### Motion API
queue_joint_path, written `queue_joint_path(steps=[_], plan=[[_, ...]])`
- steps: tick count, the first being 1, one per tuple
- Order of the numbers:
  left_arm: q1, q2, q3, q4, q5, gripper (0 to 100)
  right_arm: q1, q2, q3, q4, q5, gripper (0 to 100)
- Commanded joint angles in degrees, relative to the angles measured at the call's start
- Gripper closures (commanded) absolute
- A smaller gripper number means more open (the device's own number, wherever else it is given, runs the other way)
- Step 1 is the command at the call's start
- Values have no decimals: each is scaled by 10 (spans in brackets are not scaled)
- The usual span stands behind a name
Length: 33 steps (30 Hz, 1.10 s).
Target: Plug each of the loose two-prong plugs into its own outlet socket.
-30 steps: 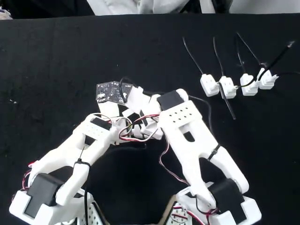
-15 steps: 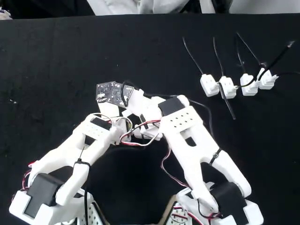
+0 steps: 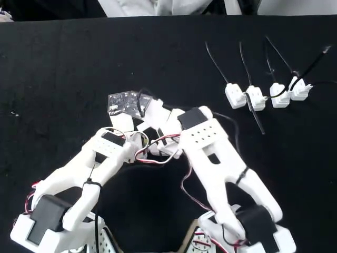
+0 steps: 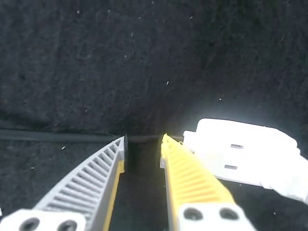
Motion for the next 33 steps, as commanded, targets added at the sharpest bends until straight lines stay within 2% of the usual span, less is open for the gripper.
queue_joint_path(steps=[1, 8, 14, 16, 26, 29, 33], plan=[[-11, -25, -18, 34, -2, 870, -6, -56, -33, 6, -7, 783], [-15, -167, -1, 100, -2, 870, -5, -119, -20, 27, -8, 783], [-15, -265, 74, 39, -2, 870, -6, -182, -22, 24, -11, 783], [-15, -295, 97, 24, -3, 870, -4, -200, -19, 28, -36, 783], [-16, -367, 168, -47, -3, 870, -7, -247, -6, 194, -47, 784], [-44, -367, 166, -47, -3, 870, -7, -249, 54, 172, -48, 784], [-102, -367, 166, -47, -1, 870, -5, -250, 152, 75, -49, 784]])
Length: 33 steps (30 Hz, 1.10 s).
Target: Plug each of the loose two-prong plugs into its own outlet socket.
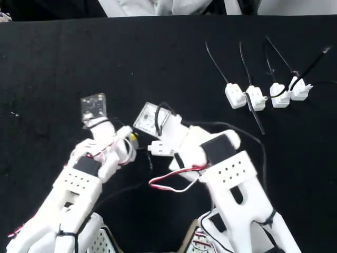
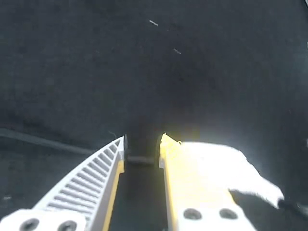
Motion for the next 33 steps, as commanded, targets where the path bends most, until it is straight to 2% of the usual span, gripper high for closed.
queue_joint_path(steps=[1, 11, 16, 21, 26, 33], plan=[[-35, -15, -7, -10, 1, 870, -4, -15, 58, -80, -4, 784], [-36, -15, 0, -10, 0, 870, -5, -11, 9, -111, 2, 784], [-36, -15, 1, -5, 0, 870, -6, -11, 41, -149, 74, 783], [-7, -15, 12, -9, 0, 870, -7, -4, 52, -170, 84, 783], [2, -15, 11, -9, 0, 870, -4, 90, 3, -170, 90, 783], [3, -15, 14, -9, 0, 870, -4, 216, -78, -141, 176, 783]])
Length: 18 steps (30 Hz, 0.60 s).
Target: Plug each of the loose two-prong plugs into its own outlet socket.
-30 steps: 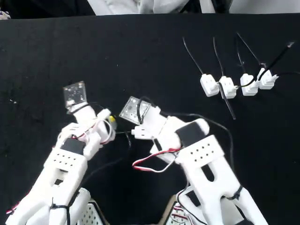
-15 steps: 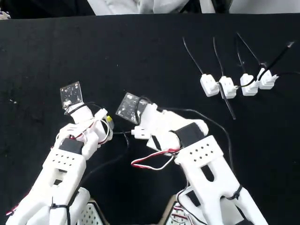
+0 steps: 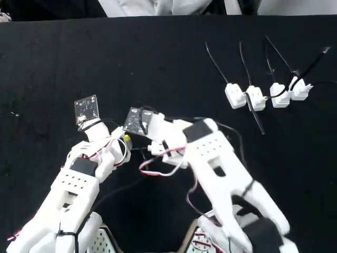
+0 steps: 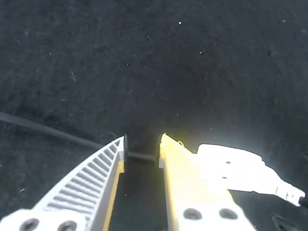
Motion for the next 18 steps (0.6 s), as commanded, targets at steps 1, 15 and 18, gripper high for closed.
queue_joint_path(steps=[1, 15, 18], plan=[[7, -12, -6, -9, 0, 870, -4, 32, -65, 30, 58, 783], [7, -12, -7, -9, 0, 870, -2, 95, -112, 61, 120, 992], [6, -12, -7, -9, -1, 870, 11, 95, -124, 57, 118, 988]])
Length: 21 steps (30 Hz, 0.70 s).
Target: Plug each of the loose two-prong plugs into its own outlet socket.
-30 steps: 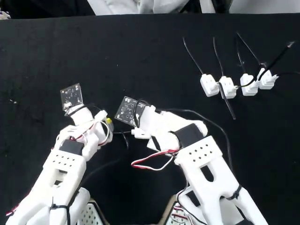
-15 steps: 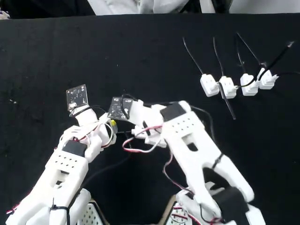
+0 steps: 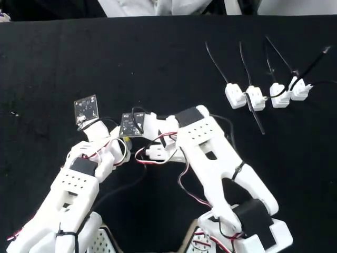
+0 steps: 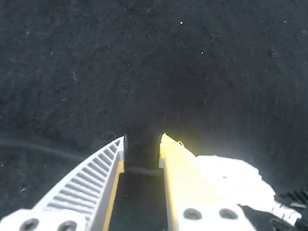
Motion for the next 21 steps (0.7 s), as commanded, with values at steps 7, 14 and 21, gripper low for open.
queue_joint_path(steps=[7, 14, 21], plan=[[7, -12, -8, -9, -2, 870, 80, 0, -117, -5, -99, 988], [7, -12, -8, -9, -2, 870, 128, 1, -144, -7, -110, 988], [7, -12, -9, -9, -2, 870, 194, 6, -202, -9, -149, 988]])
